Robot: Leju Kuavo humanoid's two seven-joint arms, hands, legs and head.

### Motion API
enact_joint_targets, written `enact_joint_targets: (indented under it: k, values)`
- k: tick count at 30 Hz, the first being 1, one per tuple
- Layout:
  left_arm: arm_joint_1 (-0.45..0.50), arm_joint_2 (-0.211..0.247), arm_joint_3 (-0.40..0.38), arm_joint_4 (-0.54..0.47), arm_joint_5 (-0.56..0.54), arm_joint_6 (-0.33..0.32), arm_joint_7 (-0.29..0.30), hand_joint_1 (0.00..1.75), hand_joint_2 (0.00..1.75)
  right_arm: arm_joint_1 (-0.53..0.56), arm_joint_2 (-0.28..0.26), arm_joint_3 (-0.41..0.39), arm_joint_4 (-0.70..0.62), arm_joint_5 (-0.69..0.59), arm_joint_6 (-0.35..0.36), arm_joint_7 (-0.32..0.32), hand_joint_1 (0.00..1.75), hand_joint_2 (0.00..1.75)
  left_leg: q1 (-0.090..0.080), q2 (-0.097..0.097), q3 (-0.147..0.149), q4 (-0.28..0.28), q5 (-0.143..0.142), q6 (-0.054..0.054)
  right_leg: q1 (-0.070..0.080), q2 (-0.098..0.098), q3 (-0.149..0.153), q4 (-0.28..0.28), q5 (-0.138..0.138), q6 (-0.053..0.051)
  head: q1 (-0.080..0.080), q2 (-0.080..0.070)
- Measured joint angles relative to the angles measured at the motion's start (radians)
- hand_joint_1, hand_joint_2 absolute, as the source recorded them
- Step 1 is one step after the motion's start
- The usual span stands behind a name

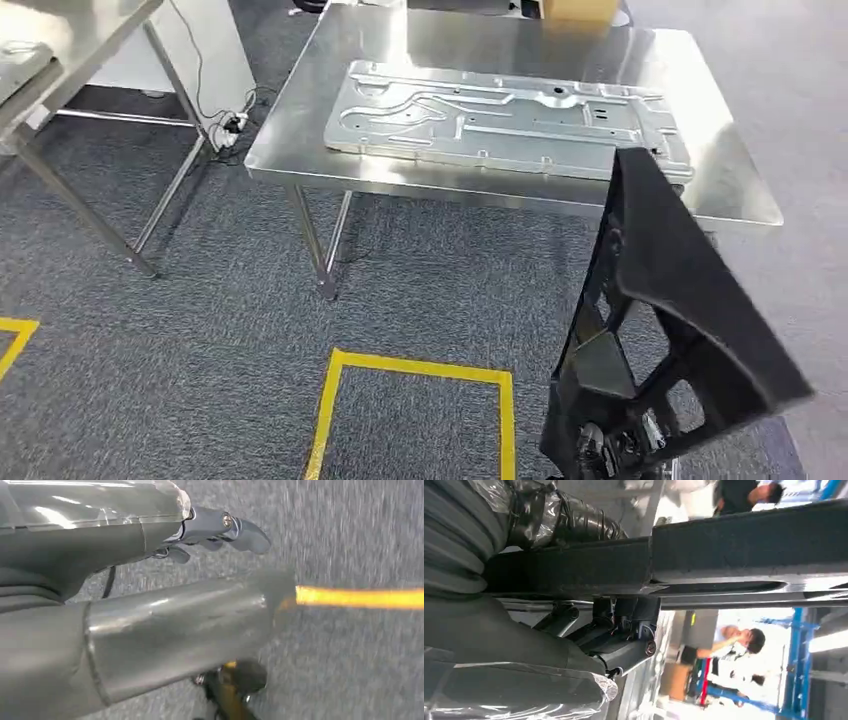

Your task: Take the parts from the cabinet and place them on the table.

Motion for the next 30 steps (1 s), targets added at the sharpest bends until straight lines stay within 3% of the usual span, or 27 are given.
enact_joint_targets:
  k: [1, 3, 4, 8, 9, 10, 12, 13, 14, 15, 16, 18, 20, 23, 24, 25, 26, 28, 29, 30]
  values:
    - [0.0, 0.0, 0.0, 0.0, -0.001, -0.003, 0.0, 0.0, 0.0, 0.0, -0.002, 0.007, 0.0, 0.012, -0.02, 0.006, 1.75, 1.75, 0.001, 0.002, 0.006, 0.0, -0.004, -0.004, -0.003, -0.001, 0.031, -0.064, 0.047, 0.002, 0.0, 0.0]
    - [-0.001, -0.001, 0.0, 0.0, -0.005, -0.008, 0.002, 0.0, 0.0, -0.001, -0.005, 0.02, -0.002, 0.059, -0.077, 0.026, 1.75, 1.75, 0.003, 0.008, 0.022, -0.001, -0.013, -0.012, -0.003, -0.007, 0.127, -0.25, 0.136, -0.005, 0.0, 0.0]
    - [-0.001, -0.001, 0.001, 0.0, -0.01, -0.008, 0.004, 0.0, 0.0, -0.002, -0.007, 0.029, -0.003, 0.098, -0.121, 0.045, 1.75, 1.75, -0.001, 0.01, 0.021, 0.0, -0.018, -0.018, 0.002, -0.011, 0.146, -0.285, 0.118, -0.012, 0.0, 0.0]
    - [-0.003, -0.001, 0.001, 0.0, -0.031, -0.01, 0.013, 0.0, 0.0, -0.016, -0.034, 0.071, -0.025, 0.262, -0.338, 0.139, 1.75, 1.75, -0.003, 0.015, 0.029, -0.01, -0.025, -0.045, 0.012, -0.003, 0.144, -0.292, 0.114, -0.039, 0.0, 0.0]
    - [-0.003, -0.001, 0.001, 0.0, -0.036, -0.01, 0.015, 0.0, 0.0, -0.024, -0.04, 0.086, -0.032, 0.315, -0.389, 0.158, 1.75, 1.75, 0.002, 0.014, 0.033, -0.002, -0.032, -0.049, -0.001, -0.002, 0.156, -0.305, 0.121, -0.05, -0.001, 0.0]
    - [-0.004, 0.0, 0.001, 0.0, -0.04, -0.01, 0.015, 0.0, 0.0, -0.039, -0.048, 0.101, -0.037, 0.36, -0.424, 0.172, 1.75, 1.75, 0.001, 0.011, 0.021, 0.03, -0.047, -0.05, 0.002, -0.003, 0.162, -0.31, 0.119, -0.056, -0.001, 0.0]
    - [-0.004, 0.0, 0.0, 0.0, -0.042, -0.01, 0.016, 0.0, 0.0, -0.068, -0.061, 0.129, -0.043, 0.391, -0.443, 0.19, 1.75, 1.75, 0.0, 0.01, -0.065, 0.19, -0.125, -0.053, 0.007, -0.004, 0.169, -0.309, 0.111, -0.07, -0.002, 0.0]
    - [-0.003, 0.0, 0.0, 0.0, -0.042, -0.011, 0.017, 0.0, 0.0, -0.072, -0.066, 0.138, -0.043, 0.396, -0.445, 0.195, 1.75, 1.75, 0.0, 0.009, -0.106, 0.261, -0.148, -0.055, 0.009, -0.004, 0.172, -0.309, 0.107, -0.073, -0.001, 0.0]
    - [-0.001, 0.0, 0.0, 0.0, -0.044, -0.011, 0.018, 0.0, 0.0, -0.075, -0.071, 0.146, -0.043, 0.424, -0.46, 0.204, 1.75, 1.75, 0.001, 0.009, -0.142, 0.312, -0.15, -0.056, 0.013, -0.004, 0.178, -0.308, 0.102, -0.074, -0.002, 0.0]
    - [0.001, 0.0, 0.0, 0.0, -0.047, -0.011, 0.018, 0.0, 0.0, -0.08, -0.08, 0.154, -0.043, 0.476, -0.486, 0.227, 1.75, 1.75, 0.001, 0.009, -0.149, 0.306, -0.125, -0.056, 0.014, -0.002, 0.185, -0.308, 0.096, -0.074, -0.001, 0.0]
    - [0.002, 0.0, 0.001, 0.0, -0.052, -0.011, 0.018, 0.0, 0.0, -0.09, -0.09, 0.162, -0.043, 0.545, -0.517, 0.259, 1.75, 1.75, 0.0, 0.009, -0.136, 0.26, -0.081, -0.053, 0.015, 0.001, 0.193, -0.307, 0.09, -0.073, -0.001, 0.0]
    - [0.002, 0.002, 0.001, 0.0, -0.066, -0.014, 0.018, 0.0, 0.0, -0.131, -0.118, 0.181, -0.038, 0.729, -0.556, 0.349, 1.75, 1.75, 0.0, 0.009, -0.07, 0.087, 0.032, -0.045, 0.015, 0.005, 0.213, -0.303, 0.073, -0.067, -0.001, 0.0]
    - [-0.001, 0.003, 0.0, 0.0, -0.078, -0.015, 0.019, 0.0, 0.0, -0.179, -0.143, 0.192, -0.026, 0.866, -0.553, 0.42, 1.75, 1.75, -0.007, 0.008, -0.044, 0.026, 0.028, -0.037, 0.023, 0.011, 0.212, -0.292, 0.061, -0.053, -0.001, 0.0]
    - [-0.004, 0.003, 0.0, 0.0, -0.095, -0.016, 0.024, 0.0, 0.0, -0.26, -0.184, 0.202, 0.014, 1.016, -0.498, 0.512, 1.75, 1.75, -0.013, 0.008, -0.048, 0.03, 0.024, -0.024, 0.02, 0.01, 0.213, -0.302, 0.06, -0.04, -0.001, 0.0]
    - [-0.006, 0.003, -0.001, 0.0, -0.099, -0.016, 0.024, 0.0, 0.0, -0.286, -0.196, 0.202, 0.026, 1.044, -0.483, 0.532, 1.75, 1.75, -0.001, 0.008, -0.04, 0.017, 0.029, -0.014, 0.017, 0.01, 0.215, -0.298, 0.052, -0.033, -0.002, 0.0]
    - [-0.007, 0.003, -0.002, 0.001, -0.105, -0.017, 0.025, 0.0, 0.0, -0.31, -0.209, 0.203, 0.042, 1.076, -0.46, 0.555, 1.75, 1.75, -0.002, 0.007, -0.034, 0.011, 0.028, -0.011, 0.016, 0.005, 0.208, -0.274, 0.043, -0.026, 0.0, 0.0]
    - [-0.008, 0.006, -0.002, 0.001, -0.108, -0.017, 0.025, 0.0, 0.0, -0.34, -0.224, 0.205, 0.06, 1.116, -0.435, 0.577, 1.75, 1.75, -0.002, 0.009, -0.031, 0.01, 0.026, -0.003, 0.015, 0.003, 0.177, -0.219, 0.017, -0.021, -0.001, 0.0]
    - [-0.011, 0.009, -0.003, 0.002, -0.115, -0.02, 0.026, 0.0, 0.0, -0.386, -0.25, 0.211, 0.104, 1.162, -0.406, 0.604, 1.75, 1.75, -0.003, 0.011, -0.027, 0.01, 0.021, 0.002, 0.008, 0.001, 0.081, -0.062, -0.039, -0.012, 0.0, 0.0]
    - [-0.012, 0.01, -0.003, 0.002, -0.115, -0.021, 0.026, 0.0, 0.0, -0.398, -0.26, 0.213, 0.121, 1.169, -0.401, 0.611, 1.75, 1.75, -0.003, 0.01, -0.024, 0.01, 0.017, 0.003, 0.006, 0.001, 0.04, -0.007, -0.043, -0.009, -0.001, 0.0]
    - [-0.012, 0.011, -0.003, 0.002, -0.116, -0.023, 0.027, 0.0, 0.0, -0.413, -0.271, 0.215, 0.14, 1.172, -0.399, 0.613, 1.75, 1.75, -0.003, 0.008, -0.018, 0.011, 0.011, 0.002, 0.003, 0.0, 0.02, 0.0, -0.017, -0.006, 0.0, 0.0]
